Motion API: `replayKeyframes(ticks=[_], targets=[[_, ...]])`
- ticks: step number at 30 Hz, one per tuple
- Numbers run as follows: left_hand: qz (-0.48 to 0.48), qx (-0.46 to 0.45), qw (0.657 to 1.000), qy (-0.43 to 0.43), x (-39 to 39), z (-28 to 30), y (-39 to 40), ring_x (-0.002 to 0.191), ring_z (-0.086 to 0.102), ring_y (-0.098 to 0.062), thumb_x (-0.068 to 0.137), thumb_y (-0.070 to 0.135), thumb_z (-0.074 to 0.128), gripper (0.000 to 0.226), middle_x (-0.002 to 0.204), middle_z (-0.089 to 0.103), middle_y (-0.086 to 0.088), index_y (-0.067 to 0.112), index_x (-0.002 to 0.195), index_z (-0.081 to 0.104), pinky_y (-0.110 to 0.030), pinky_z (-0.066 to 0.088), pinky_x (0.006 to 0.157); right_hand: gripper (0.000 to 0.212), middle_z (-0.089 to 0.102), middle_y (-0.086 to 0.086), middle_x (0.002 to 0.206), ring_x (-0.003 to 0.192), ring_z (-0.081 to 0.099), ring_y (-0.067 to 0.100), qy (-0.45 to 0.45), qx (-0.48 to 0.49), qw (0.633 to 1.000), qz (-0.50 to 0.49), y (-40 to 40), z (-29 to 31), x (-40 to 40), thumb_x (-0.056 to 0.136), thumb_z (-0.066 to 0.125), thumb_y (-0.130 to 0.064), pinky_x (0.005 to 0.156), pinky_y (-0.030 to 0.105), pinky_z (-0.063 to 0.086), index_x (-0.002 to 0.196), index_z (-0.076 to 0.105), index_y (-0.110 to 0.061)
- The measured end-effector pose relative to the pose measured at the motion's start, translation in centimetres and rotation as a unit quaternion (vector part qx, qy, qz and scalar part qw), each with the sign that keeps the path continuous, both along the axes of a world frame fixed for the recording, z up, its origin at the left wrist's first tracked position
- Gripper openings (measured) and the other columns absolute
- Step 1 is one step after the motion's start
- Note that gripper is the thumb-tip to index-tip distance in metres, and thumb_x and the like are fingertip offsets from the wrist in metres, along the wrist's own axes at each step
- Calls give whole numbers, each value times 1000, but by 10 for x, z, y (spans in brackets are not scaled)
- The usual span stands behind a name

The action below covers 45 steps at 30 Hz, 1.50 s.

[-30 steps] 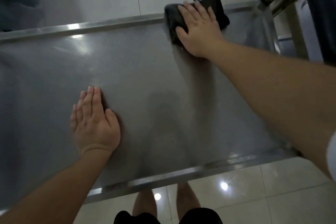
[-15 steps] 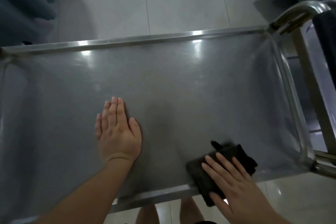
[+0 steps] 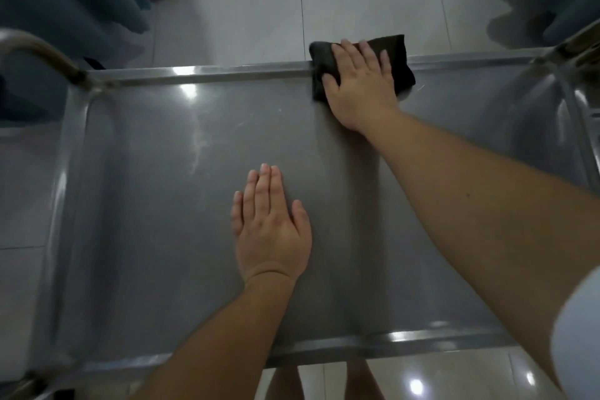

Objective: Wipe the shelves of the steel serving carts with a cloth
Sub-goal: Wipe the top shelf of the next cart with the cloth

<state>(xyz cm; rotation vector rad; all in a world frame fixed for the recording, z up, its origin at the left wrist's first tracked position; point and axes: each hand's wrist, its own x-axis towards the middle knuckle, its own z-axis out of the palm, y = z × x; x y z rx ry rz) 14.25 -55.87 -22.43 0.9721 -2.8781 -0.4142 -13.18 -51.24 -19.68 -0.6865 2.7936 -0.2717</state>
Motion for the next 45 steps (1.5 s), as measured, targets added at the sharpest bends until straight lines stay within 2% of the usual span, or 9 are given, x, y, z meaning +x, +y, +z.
replayKeyframes(ticks=[9, 13, 17, 20, 24, 30, 34, 38, 45], targets=[[21, 121, 991, 47, 1, 15, -12, 158, 22, -10, 100, 36, 32, 64, 169, 34, 7, 22, 161, 42, -25, -3, 128, 64, 32, -4, 168, 159, 17, 18, 2, -13, 997, 71, 120, 7, 222, 102, 40, -49, 128, 50, 11, 161, 36, -24], [7, 265, 957, 121, 8, 31, -43, 151, 40, -18, 98, 41, 31, 64, 160, 49, -1, 15, 150, 56, -35, 20, 128, 66, 22, -10, 171, 160, 12, 17, -40, 50, 986, 153, 185, 21, 328, 104, 37, -53, 124, 52, 17, 164, 27, -28], [-41, 122, 987, 101, 58, 32, -121, 142, 51, -30, 101, 40, 35, 57, 155, 54, -9, 14, 147, 58, -51, 37, 117, 65, 19, -12, 172, 160, 9, 14, -45, 95, 980, 170, 181, 23, 338, 105, 34, -55, 124, 47, 12, 165, 24, -32], [-32, 21, 999, 19, 106, 30, -178, 146, 45, -30, 102, 39, 35, 58, 159, 48, -11, 14, 152, 52, -48, 29, 119, 64, 21, -9, 171, 160, 9, 16, -25, 65, 983, 171, 132, 17, 291, 105, 31, -52, 128, 47, 8, 164, 27, -28], [-52, -2, 998, -35, 137, 19, -201, 156, 30, -23, 101, 42, 32, 63, 167, 38, -4, 19, 160, 41, -44, 20, 125, 65, 39, 5, 165, 155, 29, 29, 4, -1, 995, 102, 27, 5, 182, 102, 33, -48, 125, 54, 16, 159, 41, -16], [-50, -8, 999, -19, 138, 14, -200, 158, 27, -19, 101, 41, 33, 63, 168, 36, 0, 22, 160, 41, -45, 19, 128, 67, 4, -1, 175, 160, 0, 24, -36, 48, 998, 27, -96, 6, 61, 109, 22, -50, 128, 49, -5, 167, 10, -19], [-50, -6, 998, -26, 137, 13, -201, 159, 25, -18, 102, 43, 33, 62, 169, 35, 1, 25, 161, 38, -44, 16, 129, 68, 11, 0, 174, 160, 4, 22, -21, 19, 999, 26, -94, 0, 118, 107, 26, -50, 128, 48, -5, 167, 14, -19], [-47, 1, 998, -38, 137, 15, -202, 159, 22, -16, 102, 43, 32, 62, 170, 33, 3, 26, 162, 35, -41, 13, 129, 66, 32, 2, 168, 158, 20, 24, 8, -55, 989, 138, -30, 1, 251, 104, 39, -48, 128, 51, 9, 162, 34, -17], [-46, 17, 998, -40, 136, 22, -200, 158, 25, -18, 101, 43, 33, 61, 168, 36, 2, 26, 159, 38, -42, 14, 127, 84, 8, -9, 174, 160, -3, 14, -109, 16, 972, 209, 78, 23, 381, 98, 39, -70, 128, 50, 1, 167, 15, -27]])
